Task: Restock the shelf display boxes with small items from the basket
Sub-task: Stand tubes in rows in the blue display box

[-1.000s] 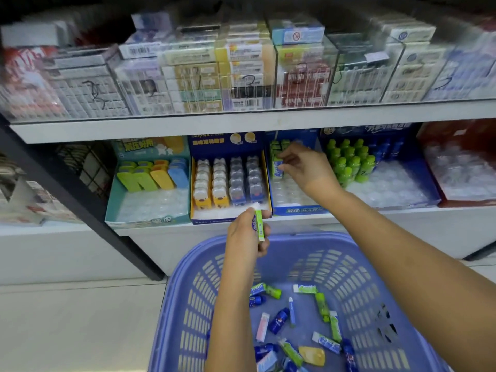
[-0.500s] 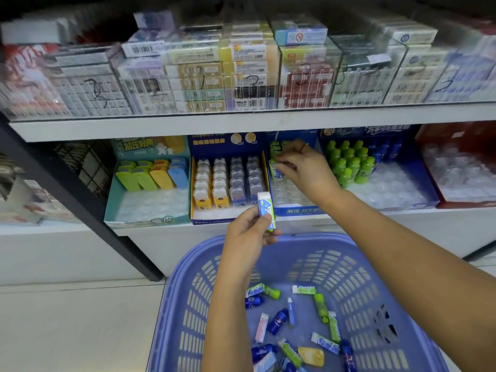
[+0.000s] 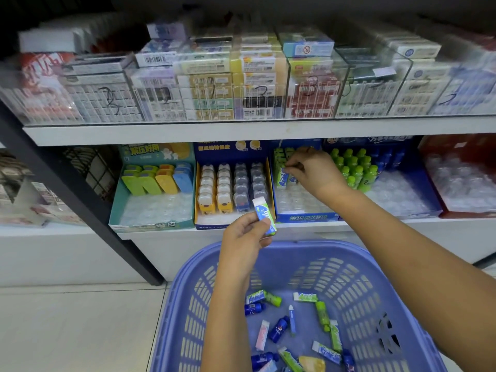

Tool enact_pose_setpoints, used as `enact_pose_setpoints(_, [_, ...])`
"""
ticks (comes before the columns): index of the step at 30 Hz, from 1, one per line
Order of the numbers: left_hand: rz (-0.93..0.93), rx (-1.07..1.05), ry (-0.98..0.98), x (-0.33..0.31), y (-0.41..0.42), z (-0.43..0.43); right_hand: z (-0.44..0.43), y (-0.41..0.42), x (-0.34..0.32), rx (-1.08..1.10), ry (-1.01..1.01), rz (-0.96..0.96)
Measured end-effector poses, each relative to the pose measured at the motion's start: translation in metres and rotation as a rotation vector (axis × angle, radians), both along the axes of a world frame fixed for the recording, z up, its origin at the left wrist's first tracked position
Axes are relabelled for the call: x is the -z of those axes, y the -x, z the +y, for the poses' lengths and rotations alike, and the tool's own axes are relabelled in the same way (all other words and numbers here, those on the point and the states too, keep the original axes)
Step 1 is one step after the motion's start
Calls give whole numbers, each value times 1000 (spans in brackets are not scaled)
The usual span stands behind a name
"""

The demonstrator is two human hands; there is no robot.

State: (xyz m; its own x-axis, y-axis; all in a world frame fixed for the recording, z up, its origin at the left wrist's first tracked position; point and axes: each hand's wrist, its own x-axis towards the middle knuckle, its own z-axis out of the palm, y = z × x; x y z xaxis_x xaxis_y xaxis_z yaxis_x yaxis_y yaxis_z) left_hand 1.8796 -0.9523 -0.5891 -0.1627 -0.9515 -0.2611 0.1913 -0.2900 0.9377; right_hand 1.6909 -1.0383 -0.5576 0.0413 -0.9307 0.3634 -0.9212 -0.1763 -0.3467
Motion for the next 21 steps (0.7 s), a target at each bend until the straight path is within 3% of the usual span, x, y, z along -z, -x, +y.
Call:
enact_pose_setpoints(4, [-1, -16, -9, 1, 0, -2, -3, -7, 2, -19, -3, 67])
enact_pose_setpoints(11, [13, -3, 26, -1, 4, -1, 5, -2, 5, 22, -17, -9])
enact_pose_setpoints(17, [52, -9, 5, -3, 15, 3, 11, -6, -16, -26, -258, 185])
enact_pose_setpoints(19, [45, -37, 12, -3, 18, 3, 24, -7, -19, -2, -243, 122])
enact_pose_setpoints(21, [128, -95, 14, -4, 23, 2, 43, -9, -18, 47, -212, -202])
